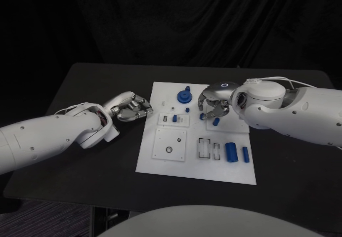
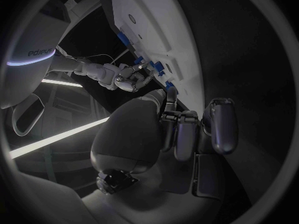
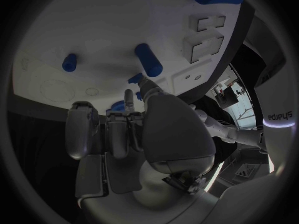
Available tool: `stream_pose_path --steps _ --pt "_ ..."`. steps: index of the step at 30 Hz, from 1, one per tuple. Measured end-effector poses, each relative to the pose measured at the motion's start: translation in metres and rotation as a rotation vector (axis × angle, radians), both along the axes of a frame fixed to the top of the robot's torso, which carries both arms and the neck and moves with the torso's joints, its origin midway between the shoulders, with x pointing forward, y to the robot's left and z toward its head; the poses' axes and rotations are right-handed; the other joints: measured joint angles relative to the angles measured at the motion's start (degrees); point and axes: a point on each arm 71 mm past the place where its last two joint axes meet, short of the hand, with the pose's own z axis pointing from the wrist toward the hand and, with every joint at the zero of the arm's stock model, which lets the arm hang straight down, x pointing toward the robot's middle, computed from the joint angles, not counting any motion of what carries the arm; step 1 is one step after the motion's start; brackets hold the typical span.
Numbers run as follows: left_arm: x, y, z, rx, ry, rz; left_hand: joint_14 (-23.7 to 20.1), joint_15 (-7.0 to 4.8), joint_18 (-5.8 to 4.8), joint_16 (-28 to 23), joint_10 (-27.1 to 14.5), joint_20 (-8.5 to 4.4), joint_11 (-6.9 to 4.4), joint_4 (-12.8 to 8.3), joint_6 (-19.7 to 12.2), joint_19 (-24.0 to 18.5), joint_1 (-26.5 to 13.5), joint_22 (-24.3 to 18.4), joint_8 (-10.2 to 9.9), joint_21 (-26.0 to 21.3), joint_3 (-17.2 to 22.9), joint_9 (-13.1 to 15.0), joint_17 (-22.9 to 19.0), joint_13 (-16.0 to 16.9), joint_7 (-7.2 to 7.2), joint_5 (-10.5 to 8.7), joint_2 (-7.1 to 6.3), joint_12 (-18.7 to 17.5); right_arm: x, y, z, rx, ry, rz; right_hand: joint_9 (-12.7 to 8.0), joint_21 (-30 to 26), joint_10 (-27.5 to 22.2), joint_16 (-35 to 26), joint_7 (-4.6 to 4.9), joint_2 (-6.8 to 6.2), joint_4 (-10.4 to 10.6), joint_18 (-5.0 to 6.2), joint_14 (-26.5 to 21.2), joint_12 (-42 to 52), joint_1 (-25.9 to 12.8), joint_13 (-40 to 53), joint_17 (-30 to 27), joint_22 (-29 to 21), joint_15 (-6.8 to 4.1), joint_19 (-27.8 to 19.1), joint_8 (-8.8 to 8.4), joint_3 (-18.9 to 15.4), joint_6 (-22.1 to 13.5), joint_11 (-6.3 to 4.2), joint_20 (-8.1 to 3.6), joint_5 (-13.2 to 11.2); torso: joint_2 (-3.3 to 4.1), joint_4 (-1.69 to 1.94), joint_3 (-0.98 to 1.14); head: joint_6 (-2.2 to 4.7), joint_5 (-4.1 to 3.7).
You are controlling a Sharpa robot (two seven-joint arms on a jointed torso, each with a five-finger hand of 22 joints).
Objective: Assemble the parts on the task board
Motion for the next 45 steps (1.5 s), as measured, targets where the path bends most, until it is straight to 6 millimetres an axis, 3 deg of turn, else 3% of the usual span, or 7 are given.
stream_pose_path --steps 6,19,24,25,26,27,45 --pt "-0.0008 -0.0012 -0.0023 0.000 0.008 -0.004 0.00 0.00 0.00 0.00 -0.01 0.00 0.01 0.16 0.00 0.00 0.08 0.00 0.00 0.00 0.16 0.00 0.00 0.00 0.00 0.00 0.07 0.00 0.0013 0.0013 -0.0025 -0.015 0.007 -0.006 2.59 -0.19 0.00 -0.18 -0.02 0.47 -0.38 0.00 0.00 -0.01 0.47 0.00 0.00 0.00 0.00 0.00 5.03 -0.07 -1.11 0.00 0.00 0.00 -0.05 0.00 0.01 0.00 0.04" --pt "-0.0014 -0.0011 -0.0049 0.002 0.018 -0.006 0.00 0.00 0.00 0.00 0.07 0.00 -0.07 0.16 0.00 0.00 0.38 0.00 0.00 0.00 0.16 0.00 0.00 0.00 0.00 0.00 0.08 0.00 0.0024 0.0032 -0.0074 -0.035 0.023 -0.007 4.98 -1.01 0.20 -0.68 -1.86 2.19 -0.85 0.00 0.00 -0.03 1.09 0.04 0.00 0.00 -0.42 0.00 11.56 0.41 1.97 -0.63 0.00 -0.46 -0.11 0.01 -0.06 0.00 0.16" --pt "-0.0014 -0.0019 -0.0052 0.002 0.020 -0.008 0.00 0.00 0.00 0.00 0.07 0.00 -0.06 0.16 0.00 0.00 0.38 0.00 0.00 0.00 0.16 -0.05 0.00 0.00 0.00 0.15 0.08 0.00 0.0026 0.0041 -0.0092 -0.042 0.031 -0.006 4.95 -1.46 0.21 -0.90 -1.87 2.18 -0.85 0.00 0.00 -0.04 1.09 0.04 0.00 0.00 -0.42 0.00 11.63 0.41 1.97 -0.64 0.00 -0.74 -0.11 0.02 -0.06 0.00 0.12" --pt "-0.0014 -0.0019 -0.0053 0.002 0.020 -0.008 0.00 0.00 0.00 0.00 0.07 0.00 -0.06 0.16 0.00 0.00 0.38 0.00 0.00 0.00 0.16 -0.10 0.00 1.41 0.00 0.28 0.08 -0.09 0.0027 0.0043 -0.0092 -0.043 0.031 -0.006 4.92 -1.58 0.21 -0.90 -1.87 2.18 -0.85 0.00 0.00 -0.04 1.09 0.04 0.00 0.00 -0.42 0.03 11.70 0.41 1.97 -0.64 -0.03 -0.75 -0.11 0.02 -0.06 0.00 0.12" --pt "-0.0013 -0.0020 -0.0054 0.003 0.021 -0.008 0.00 0.00 0.00 0.00 0.13 0.00 -0.13 0.16 0.00 0.00 1.00 0.00 0.00 0.00 0.16 -0.10 0.00 15.78 0.00 0.28 0.70 -1.38 0.0029 0.0044 -0.0092 -0.044 0.032 -0.006 4.87 -1.69 0.21 -0.90 -1.87 2.18 -0.85 0.00 0.00 -0.04 1.09 0.04 0.00 0.00 -0.42 0.17 11.74 0.41 1.97 -0.63 -0.17 -0.74 -0.11 0.02 -0.05 0.00 0.16" --pt "-0.0013 -0.0020 -0.0055 0.003 0.022 -0.008 0.00 0.00 0.00 0.00 0.12 0.00 -0.12 0.16 0.00 0.00 1.15 0.00 0.00 0.00 0.16 -0.11 0.00 10.20 0.00 0.28 0.85 -1.16 0.0030 0.0045 -0.0092 -0.044 0.032 -0.006 4.73 -1.69 0.21 -1.13 -1.84 2.43 -0.85 0.00 0.00 -0.04 0.84 0.04 0.00 0.00 -0.42 0.21 11.67 0.41 1.95 -0.64 -0.21 -0.90 -0.11 0.02 -0.05 0.00 0.19" --pt "-0.0014 -0.0027 -0.0069 0.006 0.033 -0.011 0.00 0.00 0.00 0.00 0.11 0.00 -0.10 0.16 0.00 -0.42 0.82 0.00 0.00 -0.31 0.16 -0.11 0.00 9.77 0.00 0.27 0.52 -0.87 0.0014 0.0099 -0.0102 -0.043 0.035 0.007 4.03 -2.11 0.21 -1.13 -1.55 2.60 0.03 0.00 -0.01 -0.04 0.02 0.03 0.00 0.00 -0.42 0.21 11.11 0.17 1.87 -0.63 -0.21 -1.17 -0.10 -0.02 -0.02 0.00 0.30"
